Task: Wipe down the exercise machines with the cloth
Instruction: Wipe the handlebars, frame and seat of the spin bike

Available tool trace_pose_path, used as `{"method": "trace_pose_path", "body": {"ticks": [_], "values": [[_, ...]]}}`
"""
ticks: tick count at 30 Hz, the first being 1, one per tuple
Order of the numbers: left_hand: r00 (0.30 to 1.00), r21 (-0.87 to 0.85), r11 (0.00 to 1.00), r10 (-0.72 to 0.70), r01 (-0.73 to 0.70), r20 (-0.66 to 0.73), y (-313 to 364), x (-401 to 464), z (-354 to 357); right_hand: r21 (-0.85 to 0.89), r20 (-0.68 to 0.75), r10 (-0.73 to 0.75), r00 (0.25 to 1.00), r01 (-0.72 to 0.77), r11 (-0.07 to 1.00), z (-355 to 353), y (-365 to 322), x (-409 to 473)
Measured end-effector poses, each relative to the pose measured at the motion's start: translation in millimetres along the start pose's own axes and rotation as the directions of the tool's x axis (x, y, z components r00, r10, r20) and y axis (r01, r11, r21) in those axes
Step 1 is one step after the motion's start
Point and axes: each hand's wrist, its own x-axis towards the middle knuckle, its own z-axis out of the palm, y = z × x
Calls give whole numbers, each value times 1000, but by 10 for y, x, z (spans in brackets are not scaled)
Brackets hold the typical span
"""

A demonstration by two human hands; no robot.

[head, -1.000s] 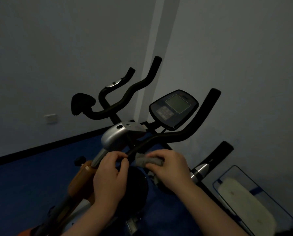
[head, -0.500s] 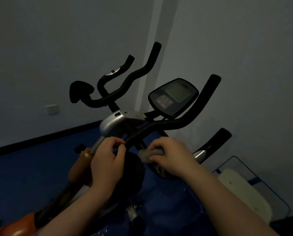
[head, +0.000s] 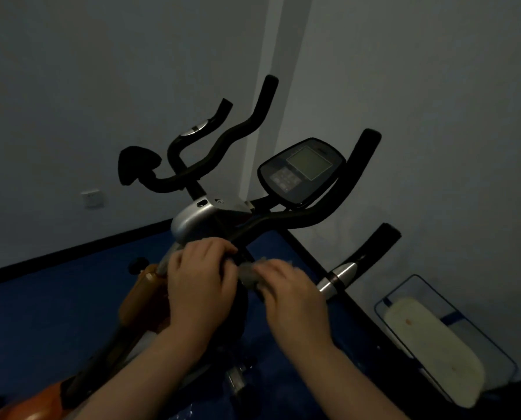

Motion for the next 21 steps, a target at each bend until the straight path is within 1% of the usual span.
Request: {"method": "trace_pose_path", "body": {"ticks": [3,4,5,7,8,9,10,11,13,14,15,17,19,20,21], "values": [[990,12,991,135,-135,45,112,53,38,-71,-36,-154,987,151,986,-153,144,-304],[988,1,989,149,-149,38,109,70,42,-115,-85,-178,980,168,979,-222,234,-350],[988,-19,988,152,-151,21,96,81,39,-150,-152,-170,974,147,978,-288,348,-356],[987,-84,984,158,-159,-17,67,81,31,-176,-335,-69,940,9,984,-423,607,-255],[986,-106,981,162,-164,-27,65,72,31,-136,-426,15,905,-81,987,-464,691,-196],[986,-115,979,163,-166,-33,69,62,31,-78,-479,86,873,-140,987,-463,719,-163],[986,-120,979,161,-164,-37,70,56,32,-40,-492,109,864,-147,988,-427,697,-161],[987,-126,979,156,-160,-41,67,55,35,-40,-459,74,885,-104,994,-368,656,-196],[988,-134,979,150,-155,-46,57,56,40,-120,-305,-121,945,88,989,-305,640,-298],[987,-132,979,152,-156,-45,51,54,44,-149,-248,-196,949,163,975,-353,724,-294],[987,-129,979,152,-157,-46,49,55,48,-157,-245,-212,946,177,972,-425,843,-259],[989,-124,982,139,-144,-48,45,49,53,-149,-342,-129,931,82,985,-549,1043,-169],[992,-119,985,118,-124,-54,45,37,48,-49,-404,-37,914,19,999,-509,1030,-195],[992,-116,986,114,-119,-53,46,33,46,-12,-394,-36,918,34,999,-431,970,-259],[993,-109,987,110,-115,-51,44,28,45,-8,-365,-98,926,102,995,-359,932,-341]]}}
